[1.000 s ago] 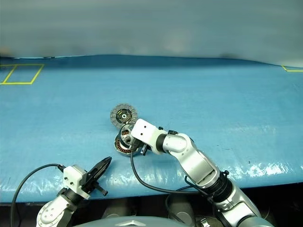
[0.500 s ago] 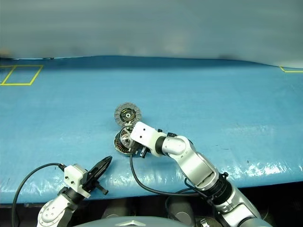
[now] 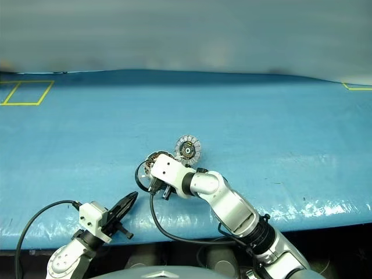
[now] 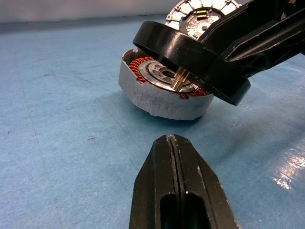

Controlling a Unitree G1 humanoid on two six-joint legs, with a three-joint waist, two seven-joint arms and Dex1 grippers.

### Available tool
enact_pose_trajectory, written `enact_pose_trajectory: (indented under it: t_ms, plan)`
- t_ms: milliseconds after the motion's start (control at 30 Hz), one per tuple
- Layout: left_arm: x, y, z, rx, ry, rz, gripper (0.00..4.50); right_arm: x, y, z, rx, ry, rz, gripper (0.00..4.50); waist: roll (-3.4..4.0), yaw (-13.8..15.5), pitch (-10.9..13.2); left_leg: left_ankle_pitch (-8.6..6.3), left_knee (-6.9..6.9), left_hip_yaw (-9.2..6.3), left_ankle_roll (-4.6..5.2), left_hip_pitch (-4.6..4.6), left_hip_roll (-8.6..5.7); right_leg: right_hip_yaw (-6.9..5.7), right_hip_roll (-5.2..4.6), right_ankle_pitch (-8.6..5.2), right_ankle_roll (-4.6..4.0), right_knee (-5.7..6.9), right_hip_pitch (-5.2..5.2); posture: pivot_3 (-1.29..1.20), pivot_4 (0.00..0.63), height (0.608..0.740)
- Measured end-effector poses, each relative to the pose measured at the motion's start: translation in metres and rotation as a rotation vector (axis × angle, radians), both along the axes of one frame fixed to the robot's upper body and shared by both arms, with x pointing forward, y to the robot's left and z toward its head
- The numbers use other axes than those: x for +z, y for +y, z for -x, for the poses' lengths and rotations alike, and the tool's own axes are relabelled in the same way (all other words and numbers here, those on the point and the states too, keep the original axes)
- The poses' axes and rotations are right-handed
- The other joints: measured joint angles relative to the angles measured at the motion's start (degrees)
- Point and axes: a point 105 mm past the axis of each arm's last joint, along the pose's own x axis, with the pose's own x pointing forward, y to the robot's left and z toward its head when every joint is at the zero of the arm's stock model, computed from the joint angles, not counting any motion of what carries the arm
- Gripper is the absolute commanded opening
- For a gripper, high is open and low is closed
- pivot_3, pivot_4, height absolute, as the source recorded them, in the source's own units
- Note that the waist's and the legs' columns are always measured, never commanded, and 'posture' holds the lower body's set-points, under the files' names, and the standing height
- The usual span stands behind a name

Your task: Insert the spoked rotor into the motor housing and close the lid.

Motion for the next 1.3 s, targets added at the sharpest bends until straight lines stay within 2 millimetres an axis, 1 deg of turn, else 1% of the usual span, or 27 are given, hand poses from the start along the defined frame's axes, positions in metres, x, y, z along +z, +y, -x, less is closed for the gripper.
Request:
enact_pose_trajectory:
  t_ms: [167, 333, 533, 733, 933, 1067, 1200, 1300]
  plan:
    - [0.000, 0.000, 0.000, -0.003, -0.002, 0.000, 0.00, 0.015, -0.009, -0.004, -0.022, 0.016, -0.041, 1.12, 0.00, 0.1, 0.0, 0.00, 0.00, -0.01, 0.00, -0.01, 0.01, -0.01, 0.01, 0.00, -0.01, 0.01, -0.01, 0.00, 0.150, 0.740]
    - [-0.003, -0.001, -0.002, -0.014, 0.006, 0.001, 0.00, 0.027, -0.013, -0.011, -0.056, -0.024, -0.055, 1.12, 0.01, 0.0, 0.0, 0.00, -0.04, 0.00, 0.00, -0.01, 0.01, -0.01, 0.02, -0.02, -0.02, 0.01, -0.03, 0.00, 0.150, 0.740]
    - [-0.004, -0.001, -0.003, -0.023, 0.008, 0.002, 0.00, 0.037, -0.004, -0.017, -0.120, -0.044, -0.109, 1.12, 0.01, 0.0, 0.0, 0.00, -0.09, 0.01, 0.00, -0.07, 0.01, 0.00, 0.02, 0.00, 0.01, 0.02, 0.00, 0.00, 0.150, 0.740]
    - [-0.005, 0.000, -0.003, -0.022, 0.012, 0.002, 0.00, 0.037, 0.002, -0.014, -0.113, -0.040, -0.118, 1.12, 0.01, 0.0, 0.0, 0.00, -0.08, 0.01, 0.00, -0.07, 0.01, 0.00, 0.00, -0.01, -0.01, -0.01, -0.05, 0.00, 0.150, 0.740]
    - [-0.008, 0.001, -0.003, -0.019, 0.016, 0.004, 0.00, 0.039, 0.000, -0.011, -0.097, -0.045, -0.121, 1.12, 0.01, 0.0, 0.0, 0.00, -0.09, 0.01, 0.00, -0.07, 0.01, 0.00, 0.00, -0.02, -0.02, -0.01, -0.06, 0.00, 0.150, 0.740]
    - [-0.008, 0.001, -0.004, -0.025, 0.013, 0.008, 0.00, 0.045, -0.006, -0.014, -0.114, -0.066, -0.130, 1.12, 0.01, 0.0, 0.0, 0.00, -0.09, 0.00, 0.00, -0.07, 0.01, -0.01, 0.00, -0.02, -0.03, -0.01, -0.06, 0.00, 0.150, 0.740]
    - [-0.007, 0.001, -0.005, -0.032, 0.008, 0.012, 0.00, 0.039, -0.015, -0.015, -0.137, -0.045, -0.118, 1.12, 0.01, 0.0, 0.0, 0.00, -0.10, 0.01, 0.00, -0.07, 0.01, 0.00, -0.01, -0.02, -0.03, -0.02, -0.04, 0.00, 0.150, 0.740]
    - [-0.006, 0.003, -0.005, -0.028, 0.009, 0.012, 0.00, 0.036, -0.021, -0.010, -0.146, 0.006, -0.138, 1.12, 0.01, 0.0, 0.0, 0.00, -0.14, 0.01, 0.00, -0.10, 0.01, 0.00, -0.01, -0.02, -0.03, -0.02, 0.01, 0.00, 0.150, 0.740]
